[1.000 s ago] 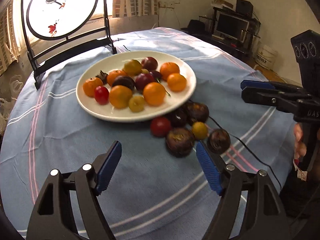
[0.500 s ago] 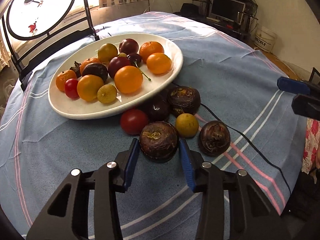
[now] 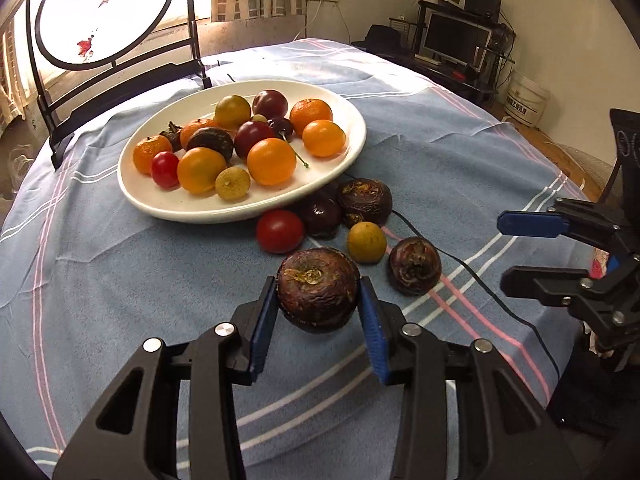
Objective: Organize fruits
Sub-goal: 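Grasp a brown round fruit with the left gripper while the right gripper grasps another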
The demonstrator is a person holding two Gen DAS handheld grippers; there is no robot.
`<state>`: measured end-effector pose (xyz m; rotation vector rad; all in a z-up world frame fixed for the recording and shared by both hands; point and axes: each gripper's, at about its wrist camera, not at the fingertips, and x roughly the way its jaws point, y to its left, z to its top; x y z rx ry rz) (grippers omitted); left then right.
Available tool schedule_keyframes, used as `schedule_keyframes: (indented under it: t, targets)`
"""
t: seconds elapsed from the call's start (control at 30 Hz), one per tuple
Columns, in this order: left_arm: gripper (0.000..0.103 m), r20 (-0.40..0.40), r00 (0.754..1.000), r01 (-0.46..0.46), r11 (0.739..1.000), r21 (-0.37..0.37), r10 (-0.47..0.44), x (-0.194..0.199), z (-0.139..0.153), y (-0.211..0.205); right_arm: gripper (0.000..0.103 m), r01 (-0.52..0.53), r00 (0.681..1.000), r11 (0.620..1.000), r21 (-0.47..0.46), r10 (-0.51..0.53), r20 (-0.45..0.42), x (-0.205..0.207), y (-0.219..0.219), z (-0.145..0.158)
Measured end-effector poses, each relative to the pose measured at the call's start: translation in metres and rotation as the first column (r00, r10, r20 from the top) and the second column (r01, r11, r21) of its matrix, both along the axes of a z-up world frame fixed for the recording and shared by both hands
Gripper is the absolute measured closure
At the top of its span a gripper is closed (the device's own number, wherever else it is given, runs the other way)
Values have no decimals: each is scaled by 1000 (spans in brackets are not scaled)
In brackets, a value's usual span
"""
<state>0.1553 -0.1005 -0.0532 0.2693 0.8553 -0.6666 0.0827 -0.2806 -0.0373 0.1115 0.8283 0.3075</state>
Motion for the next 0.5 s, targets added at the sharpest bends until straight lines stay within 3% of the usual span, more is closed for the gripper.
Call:
schedule_keyframes:
  t: [0.23,0.4,0.43,0.5]
  targets:
    - [64,22,998,-57,997,-53,58,-17,19,42,41,-58,998,993,-100,54,-43,29,37,-5]
    - [64,37,997,-67,995,-75,70,-23,25,55,55,-56,997,980,-193,44,-67,45,51,-15]
    - [64,37,997,-69,995,-76,72,-22,24,56,64,-58,997,979,-194,46,-67,45,51,-15]
    - [64,33,997,-71,994,-81,74,-23,22,58,64,-64,996,978,-198,50,-72,44,51,-15]
